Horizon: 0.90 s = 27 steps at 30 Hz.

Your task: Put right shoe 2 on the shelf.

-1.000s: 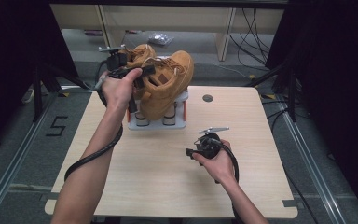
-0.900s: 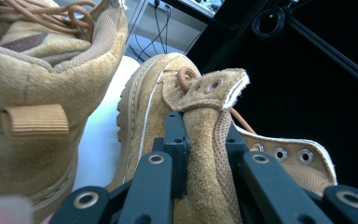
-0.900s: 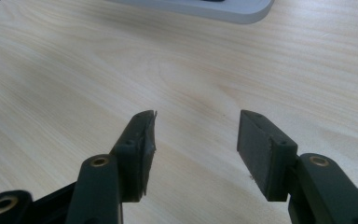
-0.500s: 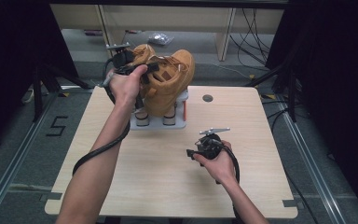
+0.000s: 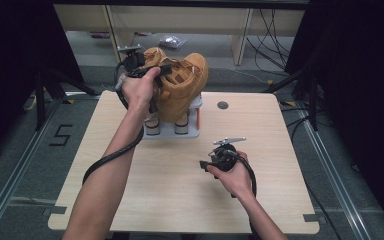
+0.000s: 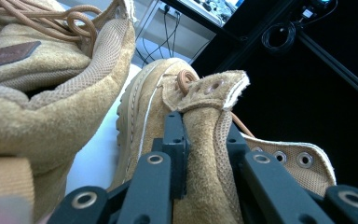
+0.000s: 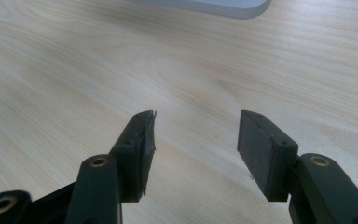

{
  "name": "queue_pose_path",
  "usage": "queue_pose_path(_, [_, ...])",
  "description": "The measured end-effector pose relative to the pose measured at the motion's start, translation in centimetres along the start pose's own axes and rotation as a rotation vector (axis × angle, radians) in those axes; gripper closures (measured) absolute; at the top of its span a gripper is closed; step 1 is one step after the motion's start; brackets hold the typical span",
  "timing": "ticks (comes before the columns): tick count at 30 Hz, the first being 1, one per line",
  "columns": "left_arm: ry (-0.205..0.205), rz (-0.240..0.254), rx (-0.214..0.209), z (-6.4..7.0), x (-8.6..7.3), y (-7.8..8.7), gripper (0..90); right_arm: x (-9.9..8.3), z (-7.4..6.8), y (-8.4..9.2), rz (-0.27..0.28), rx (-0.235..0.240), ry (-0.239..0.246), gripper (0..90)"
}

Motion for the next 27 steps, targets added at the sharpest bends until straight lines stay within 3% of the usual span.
queue_pose_path(2, [-0.002,0.000,0.004,-0.1,0.0,-0.1,77.6,0.1,0.3,-0.1,0.011,-0.007,0.032,46.8])
queue_pose_path(5, [0.005,-0.008,0.016,-0.6,0.1,-0.2,77.0,0.0,0.2,-0.1,0.005,-0.004,0.018,46.7])
queue_pose_path(7, [0.011,-0.010,0.021,-1.0,0.2,-0.3,76.3,0.0,0.4,-0.3,0.014,0.000,0.063,46.7])
queue_pose_path(13, [-0.026,-0.022,0.028,-1.2,0.4,-0.5,72.2,0.0,0.3,-0.6,0.039,0.013,0.067,46.5])
queue_pose_path(15, [-0.026,-0.013,0.021,-1.3,0.4,-0.5,69.8,0.0,0.0,-0.4,0.015,0.007,0.046,46.4])
queue_pose_path(17, [-0.028,0.005,0.015,-1.4,0.3,-0.5,66.6,0.1,0.4,-0.5,0.038,0.003,0.085,46.3])
queue_pose_path(19, [-0.022,0.002,0.011,-1.5,0.3,-0.5,63.2,-0.1,-0.1,-0.3,0.006,0.001,0.018,46.2])
queue_pose_path(21, [-0.032,0.002,0.000,-1.6,0.2,-0.4,59.4,0.0,0.2,-0.4,0.033,0.005,0.065,46.2])
queue_pose_path(25, [-0.041,0.011,-0.013,-1.3,0.1,-0.3,50.9,-0.1,-0.3,-0.4,0.003,0.003,0.016,46.0])
queue_pose_path(27, [-0.043,0.001,-0.009,-1.1,0.2,-0.2,46.1,0.1,0.1,-0.6,0.036,0.005,0.084,45.9])
Point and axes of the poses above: each handheld gripper's, and its own axes: y roughly backward along the jaws, x roughly out of its top, z roughly to its right, the point moved 1 cm from there along -y, roughly forward along the jaws, and after that the axes turned 8 degrees about -y, right-handed, at the moved point
